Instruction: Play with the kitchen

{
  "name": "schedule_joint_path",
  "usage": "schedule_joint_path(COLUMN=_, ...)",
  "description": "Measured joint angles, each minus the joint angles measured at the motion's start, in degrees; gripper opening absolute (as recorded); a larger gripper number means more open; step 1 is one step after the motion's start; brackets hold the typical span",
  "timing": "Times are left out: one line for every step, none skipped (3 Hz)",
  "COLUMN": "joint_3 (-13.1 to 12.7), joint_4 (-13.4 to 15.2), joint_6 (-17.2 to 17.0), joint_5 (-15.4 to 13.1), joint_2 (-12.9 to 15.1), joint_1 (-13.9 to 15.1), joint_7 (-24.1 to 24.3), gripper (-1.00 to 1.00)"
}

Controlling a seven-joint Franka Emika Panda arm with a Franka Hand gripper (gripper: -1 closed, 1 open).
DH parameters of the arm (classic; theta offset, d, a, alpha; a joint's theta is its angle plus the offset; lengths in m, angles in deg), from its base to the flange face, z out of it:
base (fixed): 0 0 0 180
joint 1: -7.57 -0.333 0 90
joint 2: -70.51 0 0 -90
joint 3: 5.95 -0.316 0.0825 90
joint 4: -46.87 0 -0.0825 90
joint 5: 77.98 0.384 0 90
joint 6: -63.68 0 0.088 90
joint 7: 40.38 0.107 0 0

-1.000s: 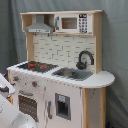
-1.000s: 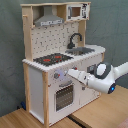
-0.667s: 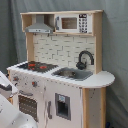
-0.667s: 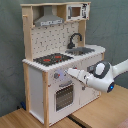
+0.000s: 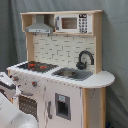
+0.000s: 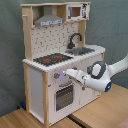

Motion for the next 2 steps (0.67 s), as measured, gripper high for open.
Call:
schedule_joint_path(joint_3=-3.1, joint_4=-2.8, joint_6=0.3, joint_5=0.0, joint_2=0.0, joint_1=4.0, joint_7=0.4, gripper=1.0)
schedule_joint_path(joint_3=-6.4, joint_4=-5.4, joint_6=0.4, joint_5=0.0, joint_2=0.0, joint_1=8.1, joint_7=0.5, gripper=1.0)
